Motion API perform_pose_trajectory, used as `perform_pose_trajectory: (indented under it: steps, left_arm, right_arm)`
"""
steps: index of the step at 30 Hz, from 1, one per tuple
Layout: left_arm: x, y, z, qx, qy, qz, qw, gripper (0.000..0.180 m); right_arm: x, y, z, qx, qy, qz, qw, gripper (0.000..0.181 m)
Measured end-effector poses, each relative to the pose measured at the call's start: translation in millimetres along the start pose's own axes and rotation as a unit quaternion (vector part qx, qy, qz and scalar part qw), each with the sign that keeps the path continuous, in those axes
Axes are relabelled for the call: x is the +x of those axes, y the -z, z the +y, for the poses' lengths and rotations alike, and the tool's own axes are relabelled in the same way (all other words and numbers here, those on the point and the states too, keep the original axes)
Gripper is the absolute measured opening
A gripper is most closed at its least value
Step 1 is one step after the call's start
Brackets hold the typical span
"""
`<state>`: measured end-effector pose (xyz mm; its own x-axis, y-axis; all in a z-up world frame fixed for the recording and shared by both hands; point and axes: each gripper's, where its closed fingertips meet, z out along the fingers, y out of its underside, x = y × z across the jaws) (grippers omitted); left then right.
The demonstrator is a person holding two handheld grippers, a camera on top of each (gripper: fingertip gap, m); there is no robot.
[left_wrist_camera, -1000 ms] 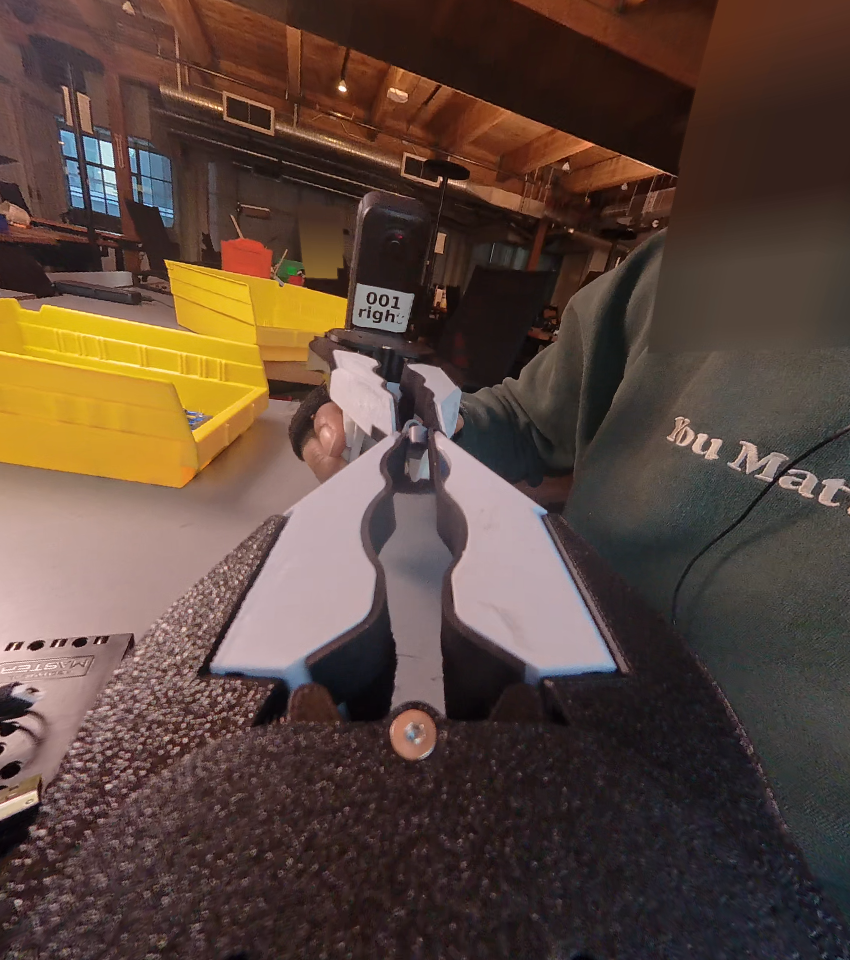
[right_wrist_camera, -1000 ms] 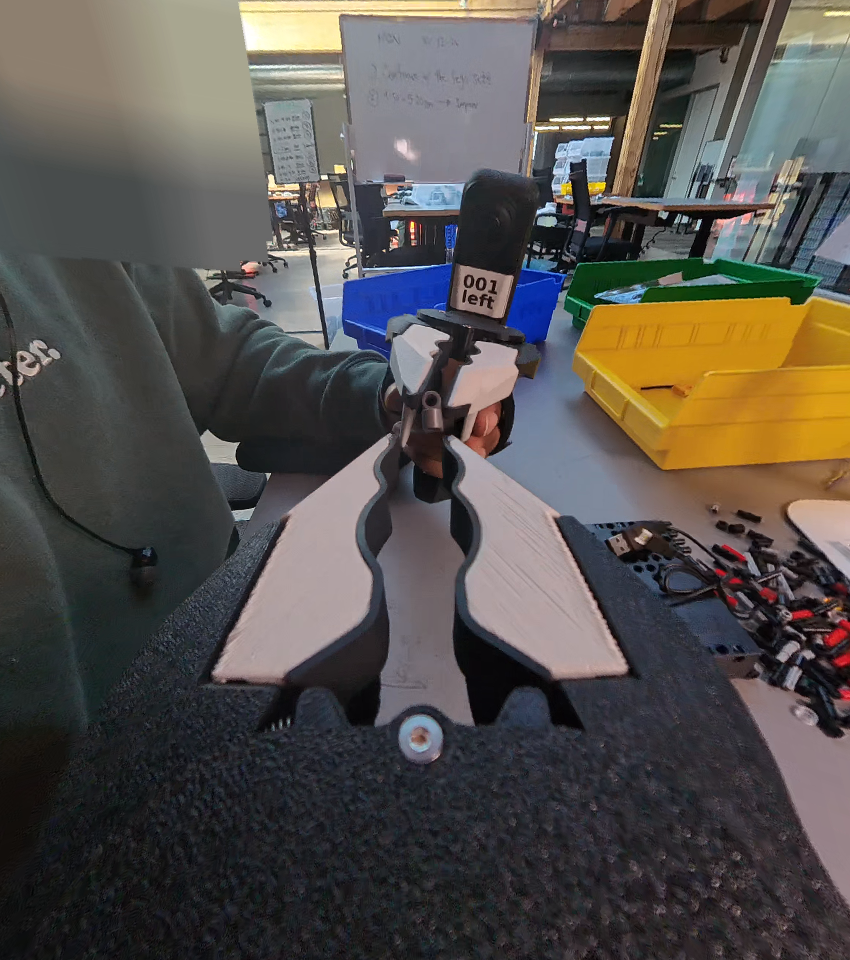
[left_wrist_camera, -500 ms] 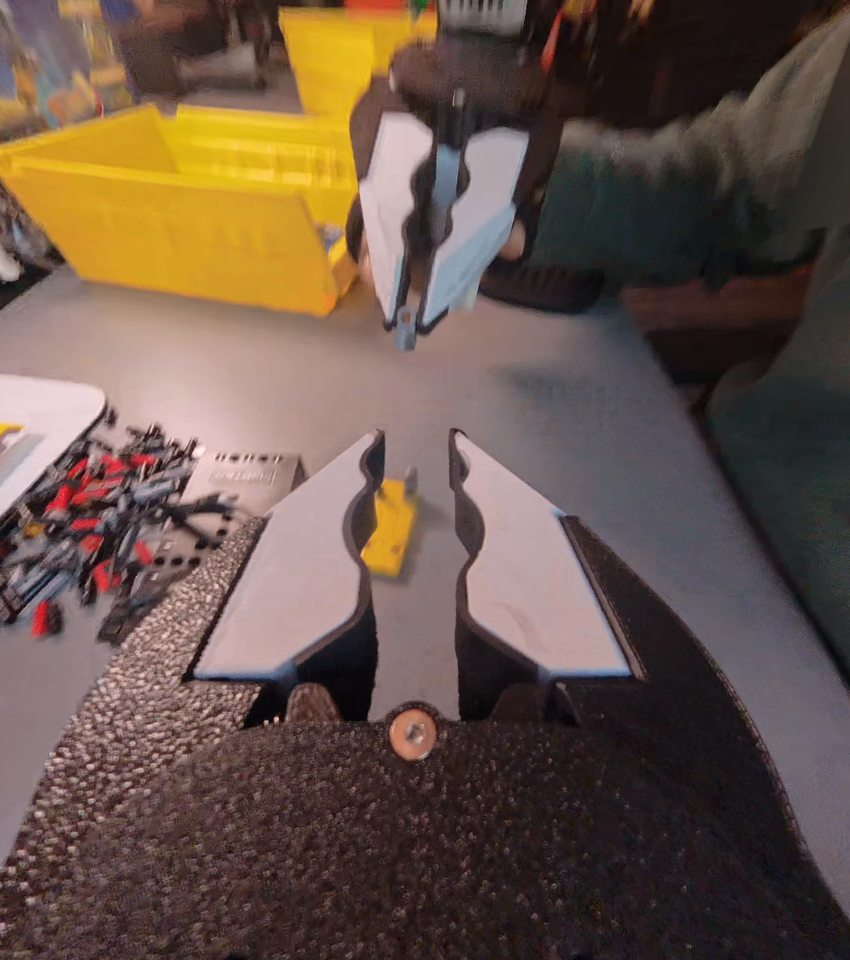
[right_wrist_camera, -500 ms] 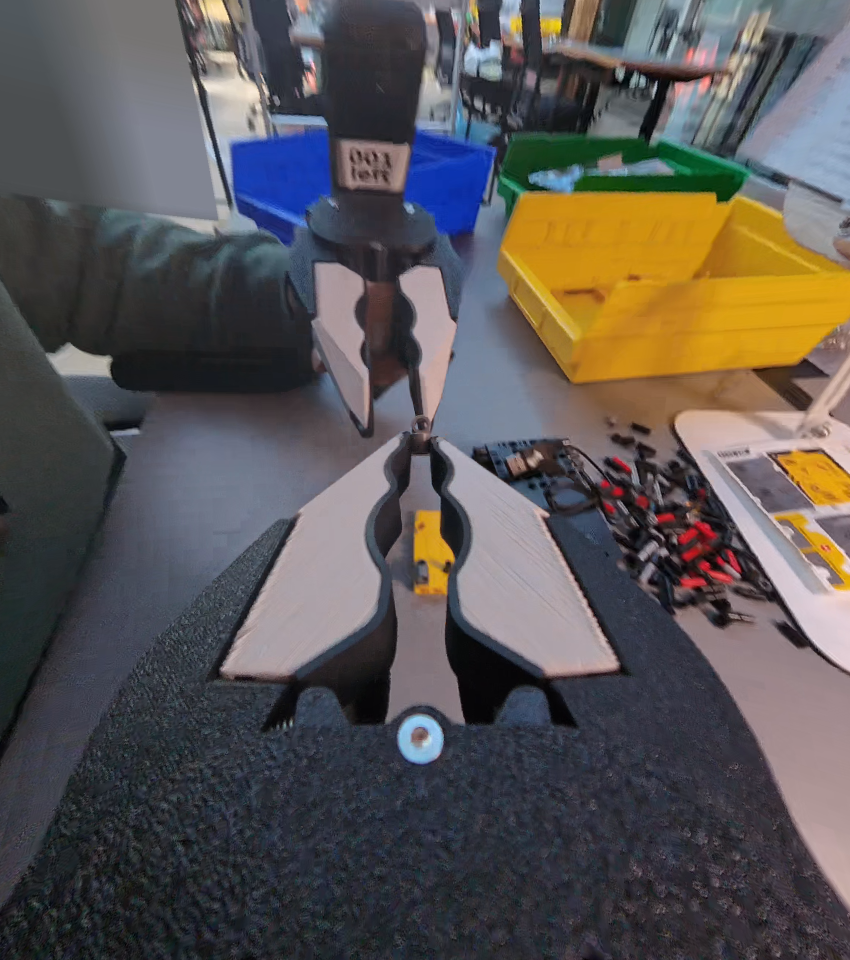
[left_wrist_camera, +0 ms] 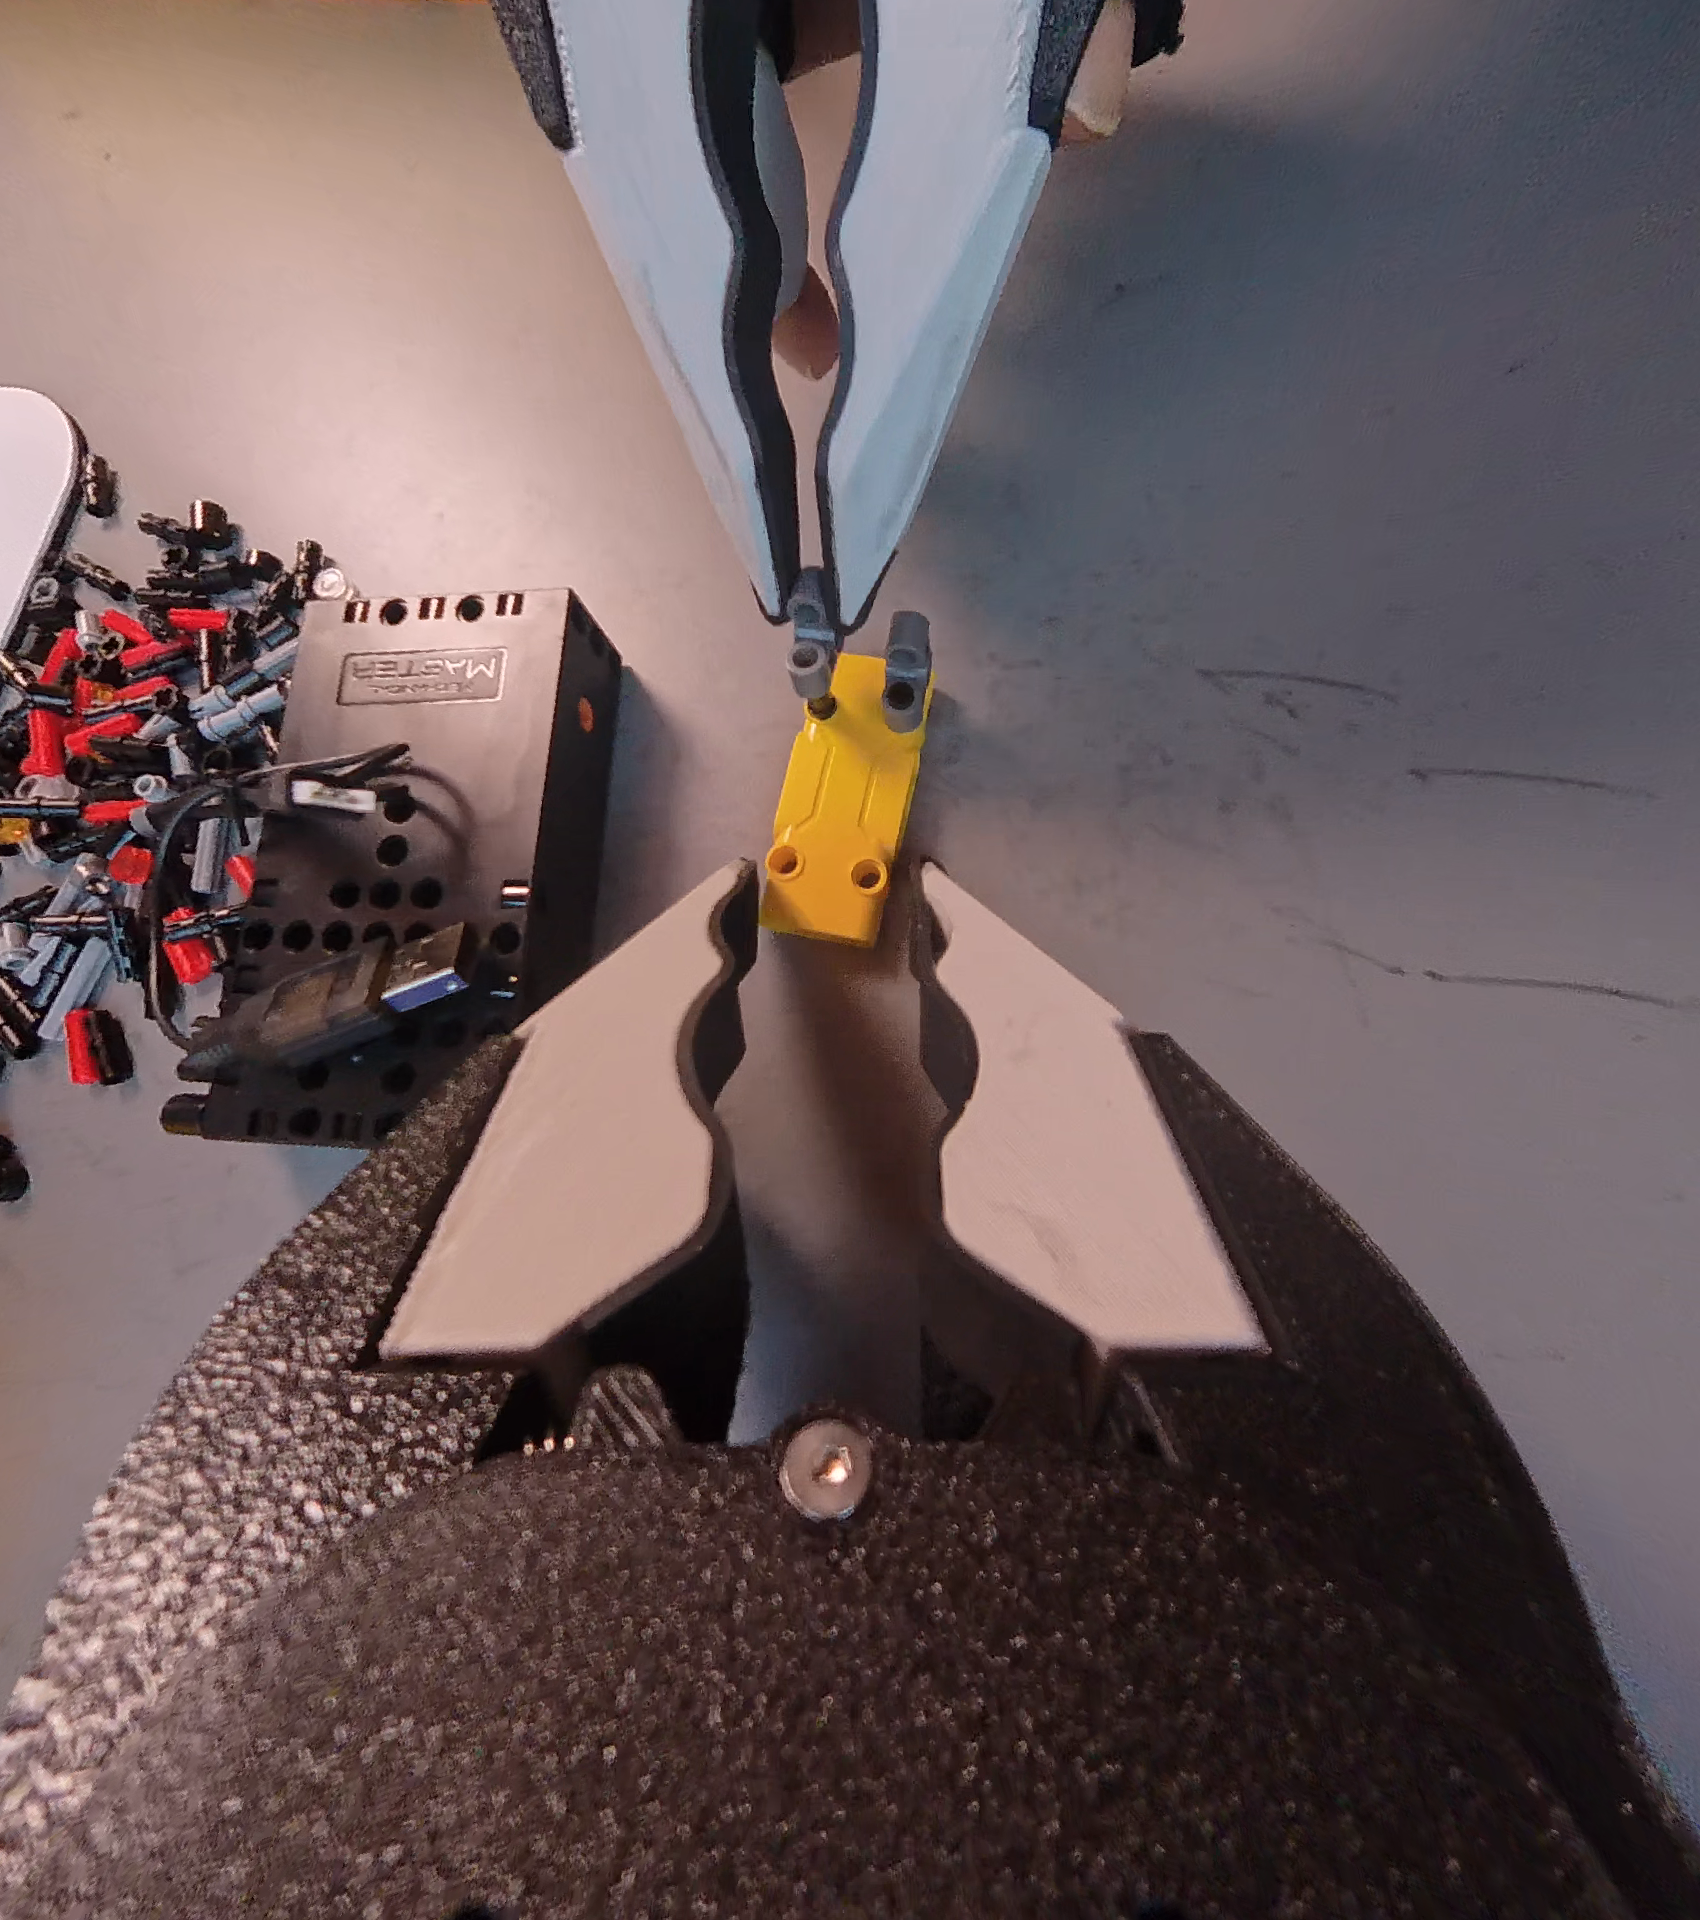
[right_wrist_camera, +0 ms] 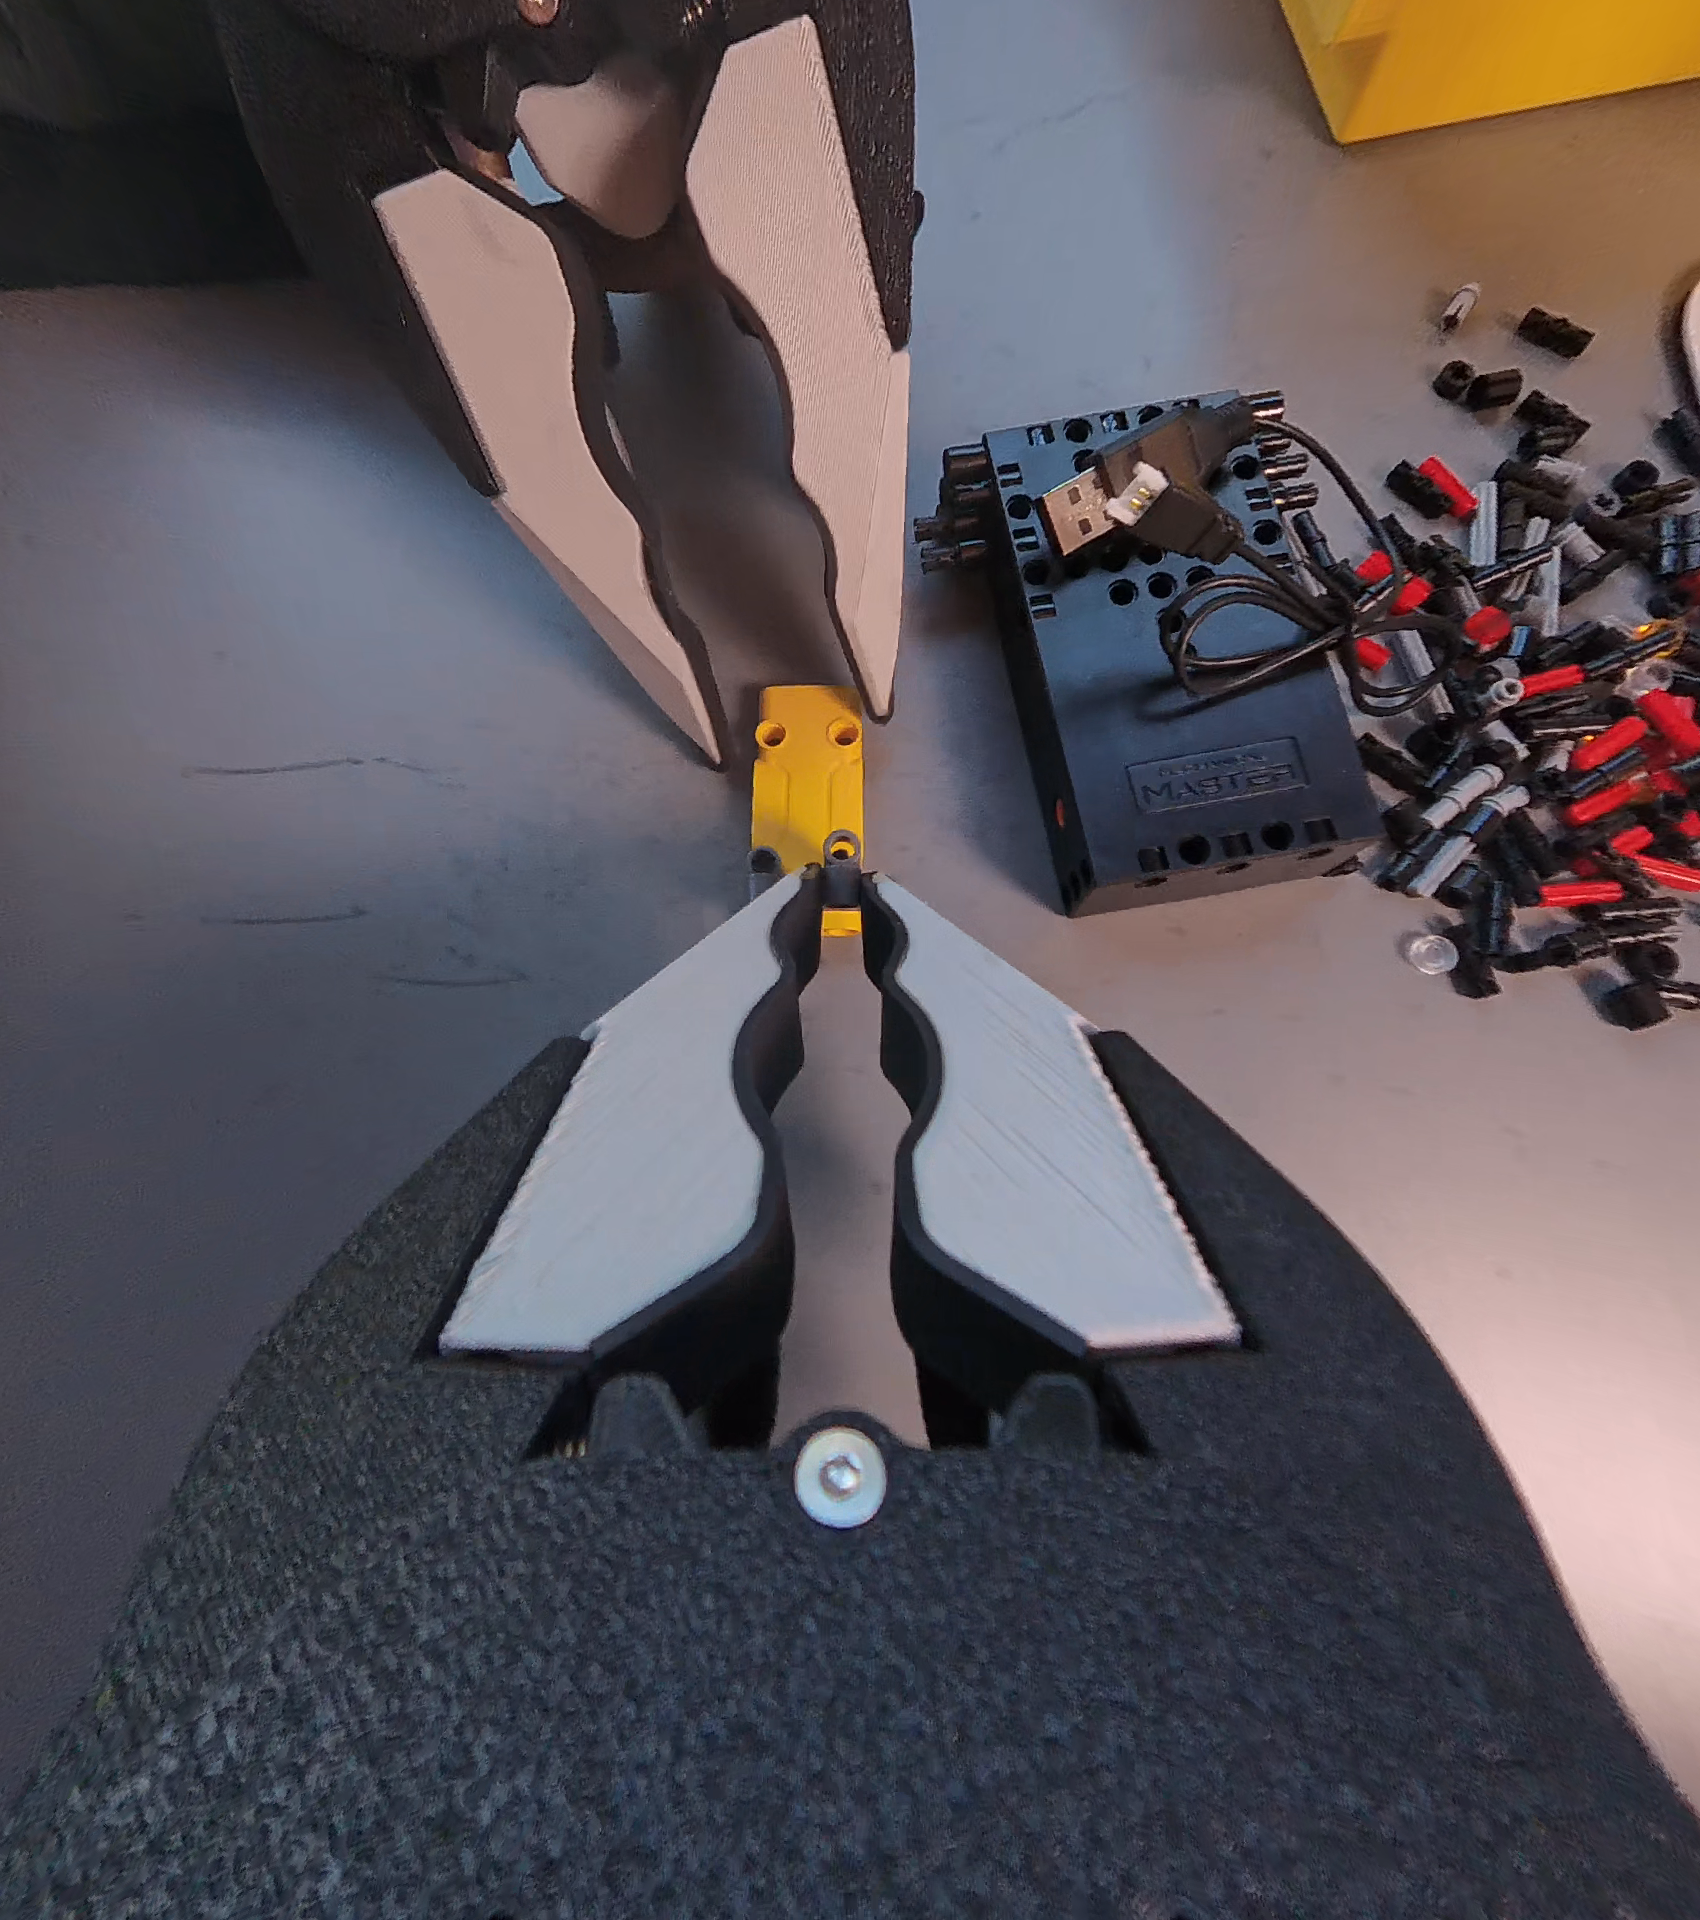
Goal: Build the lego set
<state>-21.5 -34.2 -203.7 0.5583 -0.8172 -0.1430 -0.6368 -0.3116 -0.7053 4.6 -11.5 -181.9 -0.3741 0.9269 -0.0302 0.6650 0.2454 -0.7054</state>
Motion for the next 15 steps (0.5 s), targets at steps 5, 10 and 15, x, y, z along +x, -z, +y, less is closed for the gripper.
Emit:
perform_pose_trajectory:
  steps: [5,10,15]
  left_arm:
    - [0.9,-1.0,-0.3,-0.001,-0.005,0.001,1.000,0.023]
    - [1.9,-2.2,-1.6,-0.001,-0.005,0.006,1.000,0.022]
    - [3.5,-3.8,-3.5,-0.001,-0.008,0.009,1.000,0.022]
  right_arm:
    - [-0.5,-2.1,2.8,-0.028,0.013,-0.002,1.000,0.005]
    - [-0.4,-1.4,4.3,-0.085,0.030,-0.005,0.996,0.005]
    - [-0.7,0.0,8.6,-0.167,0.063,-0.016,0.984,0.005]
